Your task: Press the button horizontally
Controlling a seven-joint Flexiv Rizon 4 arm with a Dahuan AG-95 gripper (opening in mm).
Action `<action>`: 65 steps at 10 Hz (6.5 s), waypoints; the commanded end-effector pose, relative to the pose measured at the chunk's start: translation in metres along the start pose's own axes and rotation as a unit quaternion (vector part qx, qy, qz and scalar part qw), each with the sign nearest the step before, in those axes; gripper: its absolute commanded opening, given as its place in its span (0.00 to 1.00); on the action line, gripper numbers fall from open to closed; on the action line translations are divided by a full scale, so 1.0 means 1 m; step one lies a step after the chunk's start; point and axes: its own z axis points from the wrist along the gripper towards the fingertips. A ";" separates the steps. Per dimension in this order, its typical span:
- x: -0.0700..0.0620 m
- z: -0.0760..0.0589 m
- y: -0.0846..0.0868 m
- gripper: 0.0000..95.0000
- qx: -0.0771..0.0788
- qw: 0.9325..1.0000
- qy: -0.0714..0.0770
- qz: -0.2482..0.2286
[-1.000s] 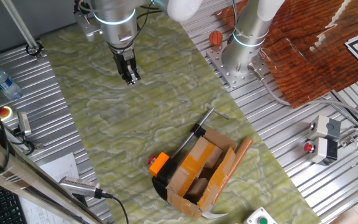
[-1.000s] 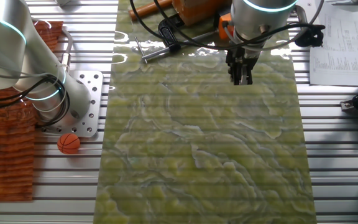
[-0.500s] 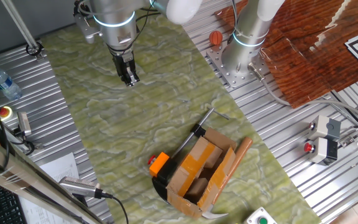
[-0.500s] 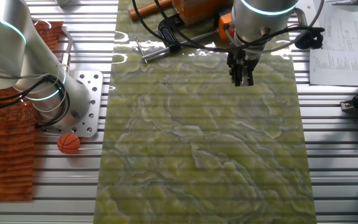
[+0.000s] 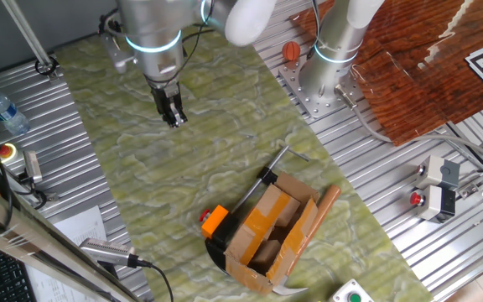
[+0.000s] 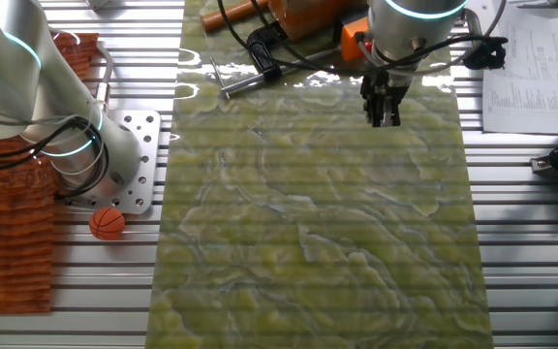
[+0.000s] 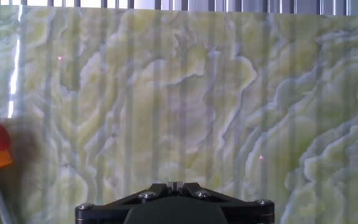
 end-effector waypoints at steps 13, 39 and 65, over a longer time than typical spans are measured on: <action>-0.066 0.059 0.121 0.00 -0.147 0.983 0.052 -0.098; -0.050 0.085 0.169 0.00 -0.336 0.914 0.121 -0.192; -0.036 0.102 0.187 0.00 -0.313 0.927 0.126 -0.163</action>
